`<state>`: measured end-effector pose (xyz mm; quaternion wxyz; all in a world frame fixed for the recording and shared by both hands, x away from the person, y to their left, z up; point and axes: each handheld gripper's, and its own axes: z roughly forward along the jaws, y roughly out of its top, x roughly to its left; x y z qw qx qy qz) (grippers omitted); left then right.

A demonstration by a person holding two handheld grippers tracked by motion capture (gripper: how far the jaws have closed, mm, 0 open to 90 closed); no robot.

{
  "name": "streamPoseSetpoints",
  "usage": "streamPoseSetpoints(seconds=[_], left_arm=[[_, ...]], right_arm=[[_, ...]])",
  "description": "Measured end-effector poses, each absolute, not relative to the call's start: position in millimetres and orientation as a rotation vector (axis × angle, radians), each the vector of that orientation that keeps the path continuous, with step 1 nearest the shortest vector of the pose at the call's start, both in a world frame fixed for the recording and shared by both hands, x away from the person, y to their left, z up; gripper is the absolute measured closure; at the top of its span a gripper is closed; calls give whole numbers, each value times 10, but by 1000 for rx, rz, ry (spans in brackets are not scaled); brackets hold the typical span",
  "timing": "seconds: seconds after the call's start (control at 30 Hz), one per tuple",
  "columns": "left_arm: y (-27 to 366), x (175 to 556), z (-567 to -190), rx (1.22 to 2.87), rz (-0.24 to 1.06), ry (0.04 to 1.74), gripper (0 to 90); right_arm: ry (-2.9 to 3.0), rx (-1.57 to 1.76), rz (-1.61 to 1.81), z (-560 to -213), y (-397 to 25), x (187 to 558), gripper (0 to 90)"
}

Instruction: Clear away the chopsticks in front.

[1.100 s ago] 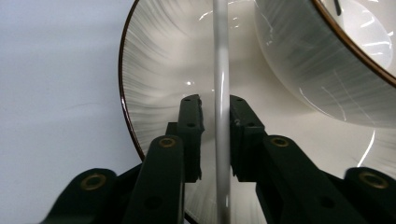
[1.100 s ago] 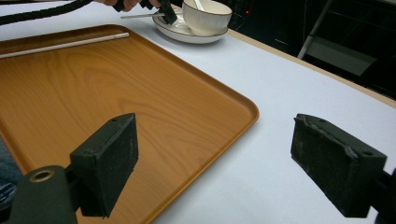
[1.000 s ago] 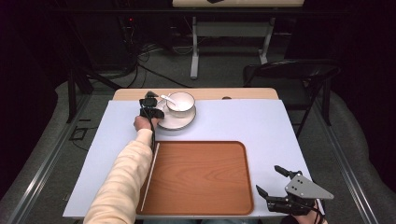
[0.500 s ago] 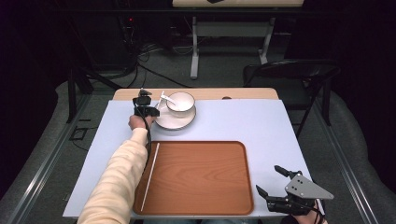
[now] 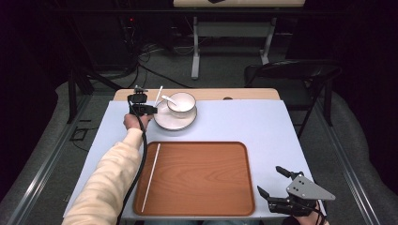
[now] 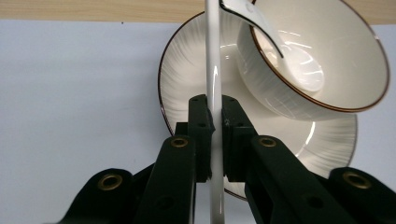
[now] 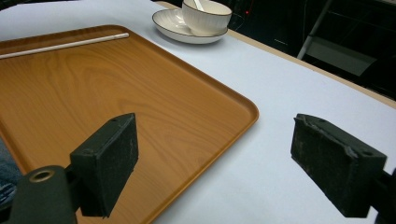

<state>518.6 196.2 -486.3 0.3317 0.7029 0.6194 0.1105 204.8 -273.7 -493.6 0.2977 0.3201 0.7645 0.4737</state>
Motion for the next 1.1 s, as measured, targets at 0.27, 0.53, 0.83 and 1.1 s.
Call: streamPoseSetpoints(seconds=[0.27,0.53,0.83,1.1], left_arm=[[2012,4984,-4753,1809,280,1582,845],[2057,4691,-4659,1774,269,1530,845],[2066,4335,-4639,1774,252,1474,845],[2057,3993,-4682,1786,245,1437,845]], right_arm=[[2032,851,1259,-4936,-2739,2047,143],[2032,850,1258,-4937,-2735,2047,143],[2032,850,1257,-4936,-2734,2047,143],[2035,847,1254,-4934,-2730,2044,143]])
